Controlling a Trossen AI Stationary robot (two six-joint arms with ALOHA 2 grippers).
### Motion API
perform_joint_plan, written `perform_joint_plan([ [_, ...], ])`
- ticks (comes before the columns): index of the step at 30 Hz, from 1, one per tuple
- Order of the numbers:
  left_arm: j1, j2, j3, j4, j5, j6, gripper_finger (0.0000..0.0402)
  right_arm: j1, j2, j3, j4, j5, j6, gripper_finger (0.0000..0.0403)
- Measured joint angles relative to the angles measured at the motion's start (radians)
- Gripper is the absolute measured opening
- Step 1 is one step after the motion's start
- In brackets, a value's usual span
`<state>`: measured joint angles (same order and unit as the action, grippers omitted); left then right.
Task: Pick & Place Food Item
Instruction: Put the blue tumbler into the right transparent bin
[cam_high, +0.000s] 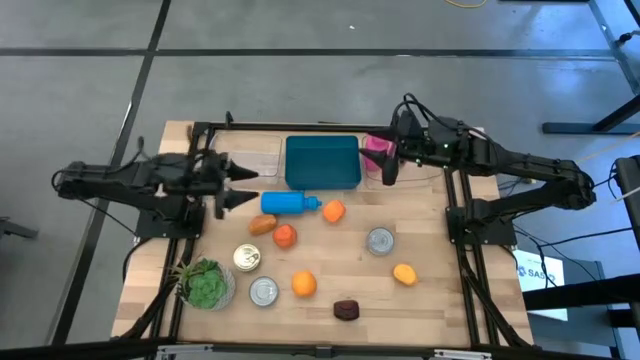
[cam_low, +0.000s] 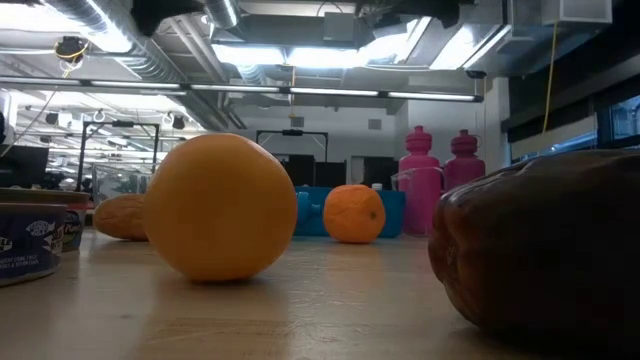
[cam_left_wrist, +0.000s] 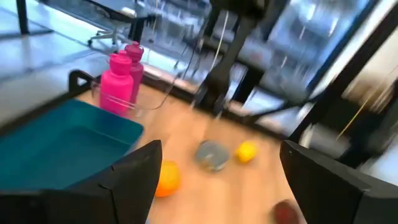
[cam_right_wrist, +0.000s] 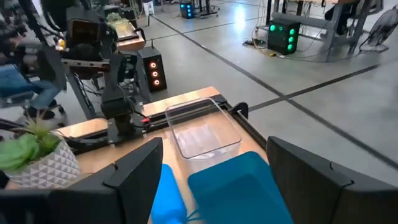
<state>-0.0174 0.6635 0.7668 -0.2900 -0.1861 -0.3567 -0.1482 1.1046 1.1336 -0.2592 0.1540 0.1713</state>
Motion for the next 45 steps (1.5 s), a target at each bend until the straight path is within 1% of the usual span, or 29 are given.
perform_joint_plan([
  [3,0.000,0.146,0.117,-0.055,0.001,0.152,0.0318,0.013,0.000,0.000,-0.001,-0.012,0.031,0.0286],
  [5,0.000,0.235,0.174,-0.065,0.007,0.239,0.0318,0.026,0.000,0.000,-0.003,-0.013,0.035,0.0286],
  [8,0.000,0.360,0.230,-0.085,0.030,0.315,0.0318,0.044,-0.007,0.000,-0.008,-0.015,0.033,0.0286],
  [11,0.000,0.466,0.287,-0.087,0.058,0.352,0.0318,0.063,-0.016,0.000,-0.020,-0.015,0.039,0.0286],
  [16,0.005,0.630,0.368,-0.141,0.061,0.373,0.0318,0.094,-0.056,0.000,-0.042,-0.016,0.034,0.0286],
  [20,0.024,0.739,0.433,-0.242,0.057,0.394,0.0317,0.101,-0.092,0.000,-0.061,-0.015,0.031,0.0286],
  [22,0.036,0.792,0.451,-0.265,0.059,0.391,0.0317,0.104,-0.110,0.000,-0.075,-0.015,0.031,0.0286],
  [26,0.056,0.863,0.482,-0.257,0.078,0.382,0.0317,0.105,-0.134,0.000,-0.123,-0.015,0.030,0.0286],
  [32,0.088,0.947,0.486,-0.269,0.105,0.389,0.0317,0.105,-0.144,-0.001,-0.168,-0.012,0.026,0.0286],
  [35,0.100,0.981,0.487,-0.295,0.100,0.394,0.0317,0.105,-0.145,-0.001,-0.172,-0.013,0.023,0.0286],
  [41,0.122,1.030,0.486,-0.292,0.092,0.416,0.0317,0.105,-0.145,-0.001,-0.176,-0.016,0.000,0.0286],
  [45,0.125,1.052,0.486,-0.292,0.051,0.457,0.0317,0.105,-0.145,-0.001,-0.192,-0.016,0.000,0.0286],
])
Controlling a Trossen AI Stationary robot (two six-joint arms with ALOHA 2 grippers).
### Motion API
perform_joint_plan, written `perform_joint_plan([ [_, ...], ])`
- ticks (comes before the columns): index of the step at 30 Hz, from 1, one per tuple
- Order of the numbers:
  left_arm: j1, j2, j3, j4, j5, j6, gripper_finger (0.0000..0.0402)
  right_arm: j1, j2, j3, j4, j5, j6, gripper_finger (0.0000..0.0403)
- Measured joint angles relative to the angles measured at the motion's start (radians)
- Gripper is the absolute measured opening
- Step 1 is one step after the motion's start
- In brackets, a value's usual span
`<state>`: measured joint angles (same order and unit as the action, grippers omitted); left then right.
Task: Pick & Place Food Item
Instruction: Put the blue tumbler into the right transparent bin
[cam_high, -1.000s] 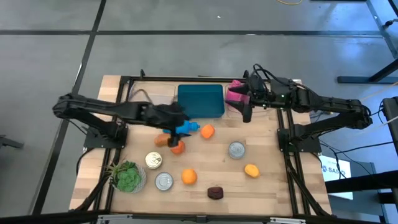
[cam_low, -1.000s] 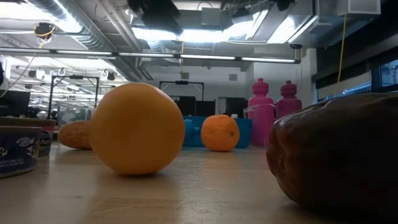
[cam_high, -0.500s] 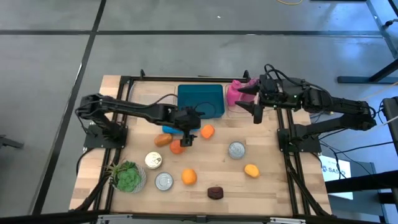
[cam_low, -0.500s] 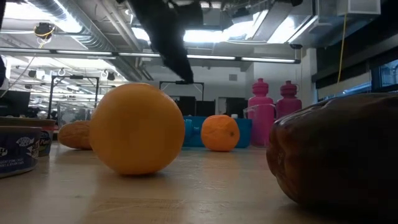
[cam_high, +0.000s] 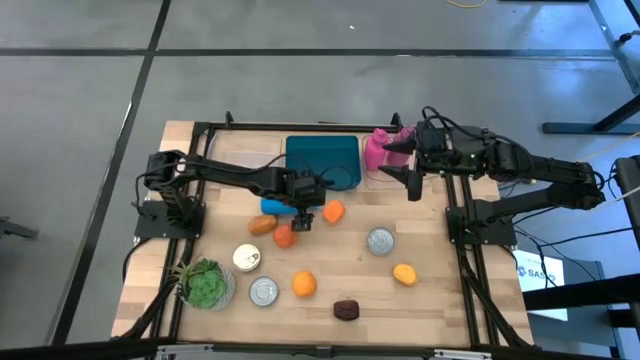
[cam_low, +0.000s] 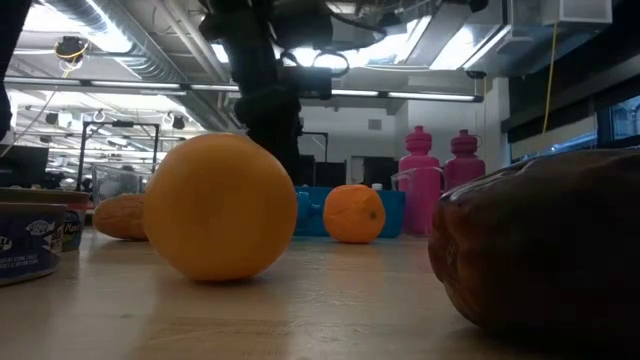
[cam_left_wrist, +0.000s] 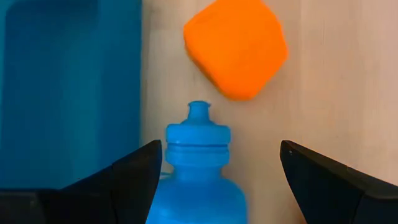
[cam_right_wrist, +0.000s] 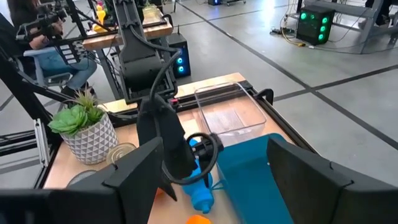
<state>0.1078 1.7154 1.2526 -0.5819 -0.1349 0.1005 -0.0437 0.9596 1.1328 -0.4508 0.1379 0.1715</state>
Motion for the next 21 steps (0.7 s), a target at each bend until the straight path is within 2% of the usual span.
perform_joint_plan([
  [12,0.013,0.069,0.000,0.000,0.019,0.060,0.0317,0.000,0.000,0.000,-0.022,-0.030,0.004,0.0286],
  [21,0.013,0.076,0.000,-0.006,0.002,0.073,0.0317,0.000,0.000,0.000,-0.022,-0.052,0.005,0.0286],
])
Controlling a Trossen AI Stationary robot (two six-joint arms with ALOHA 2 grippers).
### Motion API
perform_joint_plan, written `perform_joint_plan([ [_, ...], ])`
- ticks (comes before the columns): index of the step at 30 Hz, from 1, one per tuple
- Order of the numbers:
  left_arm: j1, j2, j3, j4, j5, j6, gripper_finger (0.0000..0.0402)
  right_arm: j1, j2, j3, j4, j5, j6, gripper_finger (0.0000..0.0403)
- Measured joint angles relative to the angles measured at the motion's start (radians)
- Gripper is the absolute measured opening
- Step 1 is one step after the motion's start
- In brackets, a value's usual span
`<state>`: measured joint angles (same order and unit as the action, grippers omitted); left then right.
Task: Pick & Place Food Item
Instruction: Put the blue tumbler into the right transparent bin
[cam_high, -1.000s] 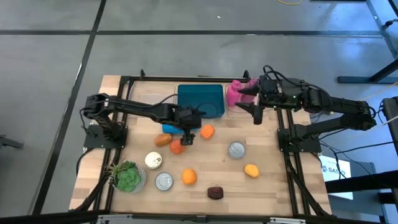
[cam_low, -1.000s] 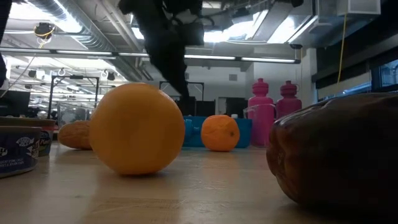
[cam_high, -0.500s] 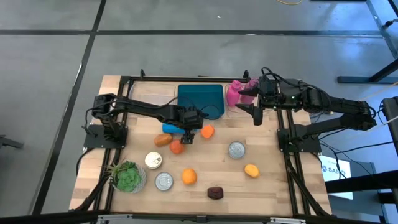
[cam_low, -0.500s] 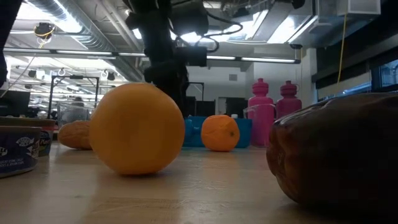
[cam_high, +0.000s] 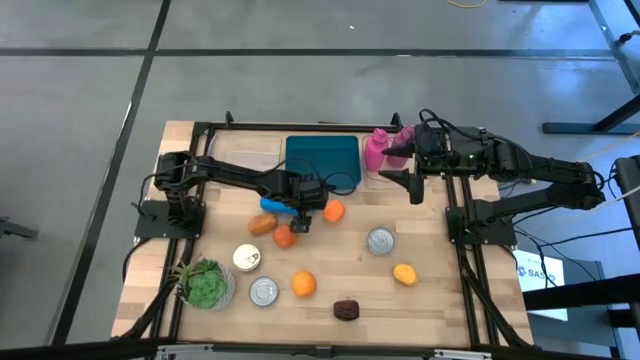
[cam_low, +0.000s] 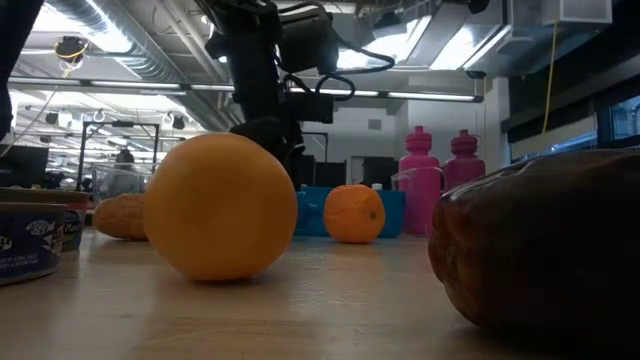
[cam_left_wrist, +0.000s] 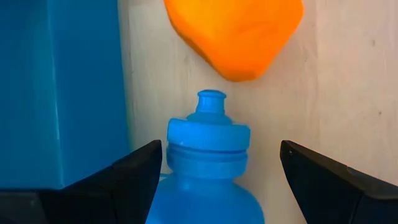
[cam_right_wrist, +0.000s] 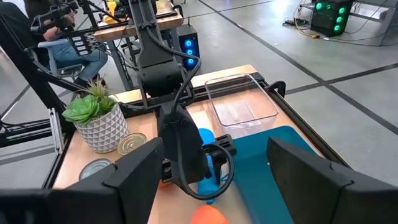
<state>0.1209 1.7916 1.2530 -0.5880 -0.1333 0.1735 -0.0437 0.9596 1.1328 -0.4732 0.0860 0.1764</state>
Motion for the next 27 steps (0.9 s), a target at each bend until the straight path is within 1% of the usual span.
perform_joint_plan([
  [4,0.006,0.000,0.000,-0.023,-0.002,0.006,0.0317,0.000,0.000,0.000,0.000,0.000,0.001,0.0286],
  [12,0.006,0.003,0.000,-0.015,-0.022,0.031,0.0317,0.000,0.000,0.000,0.000,0.000,0.002,0.0286],
  [20,0.010,0.062,-0.001,-0.020,-0.005,0.031,0.0317,0.000,0.000,0.000,0.000,-0.001,0.006,0.0286],
  [23,0.005,0.067,-0.002,-0.023,-0.003,0.021,0.0317,0.000,0.000,0.000,0.000,-0.021,0.018,0.0286],
  [27,0.005,0.066,-0.001,-0.020,-0.002,0.021,0.0303,0.000,0.000,0.000,0.000,-0.025,0.018,0.0286],
])
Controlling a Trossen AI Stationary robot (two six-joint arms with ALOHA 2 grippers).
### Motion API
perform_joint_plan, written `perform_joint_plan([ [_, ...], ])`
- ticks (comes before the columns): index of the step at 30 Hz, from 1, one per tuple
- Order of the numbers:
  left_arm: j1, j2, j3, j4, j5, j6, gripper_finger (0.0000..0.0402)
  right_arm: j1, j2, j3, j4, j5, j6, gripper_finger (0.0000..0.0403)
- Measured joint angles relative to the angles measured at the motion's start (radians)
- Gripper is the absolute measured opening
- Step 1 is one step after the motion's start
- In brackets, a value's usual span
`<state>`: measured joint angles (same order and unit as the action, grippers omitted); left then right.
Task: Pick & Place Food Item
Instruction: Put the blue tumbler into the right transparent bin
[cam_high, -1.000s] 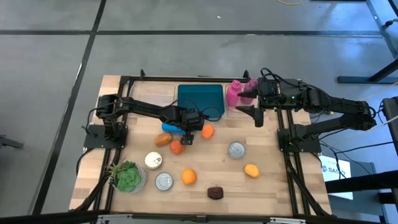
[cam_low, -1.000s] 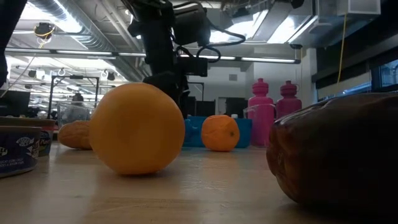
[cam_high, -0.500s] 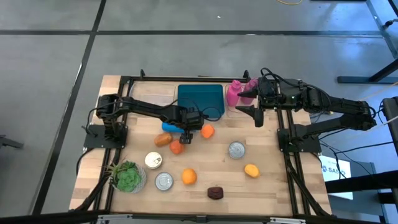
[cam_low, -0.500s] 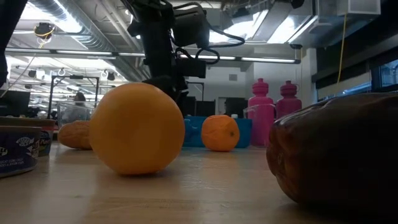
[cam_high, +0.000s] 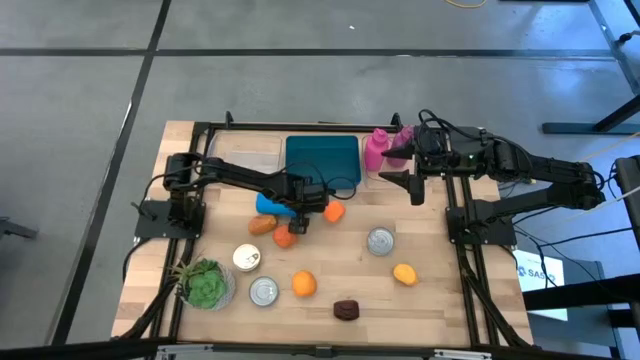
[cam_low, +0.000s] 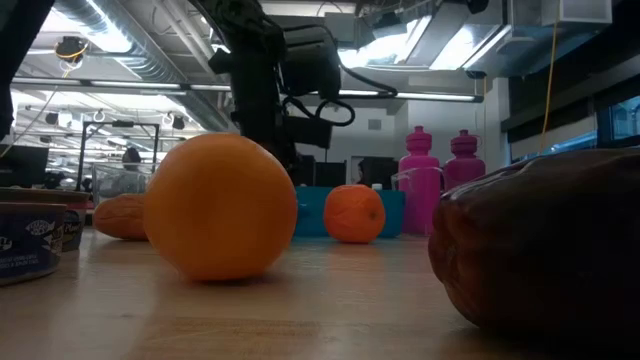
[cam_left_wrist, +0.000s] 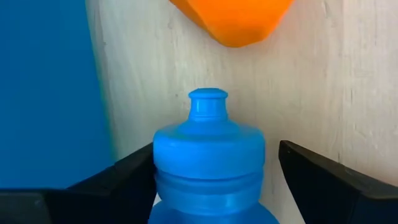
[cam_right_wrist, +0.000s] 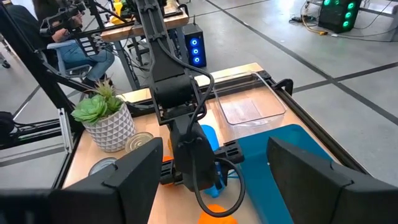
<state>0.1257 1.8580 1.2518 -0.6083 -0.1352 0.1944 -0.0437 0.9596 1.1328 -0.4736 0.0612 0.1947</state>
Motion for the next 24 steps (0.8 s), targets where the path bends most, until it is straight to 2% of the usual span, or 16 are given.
perform_joint_plan([
  [3,0.000,0.000,0.000,-0.001,0.000,-0.012,0.0270,0.000,0.000,0.000,0.000,0.000,0.000,0.0286],
  [9,-0.006,-0.002,0.002,-0.005,0.009,-0.050,0.0173,0.000,0.000,0.000,0.000,0.001,0.000,0.0286],
  [20,-0.006,-0.010,0.120,-0.113,0.022,-0.116,0.0173,0.000,0.000,0.000,0.000,0.002,0.037,0.0286],
  [24,-0.006,-0.011,0.200,-0.175,0.069,-0.151,0.0173,0.000,0.000,0.000,0.000,0.002,0.059,0.0286],
])
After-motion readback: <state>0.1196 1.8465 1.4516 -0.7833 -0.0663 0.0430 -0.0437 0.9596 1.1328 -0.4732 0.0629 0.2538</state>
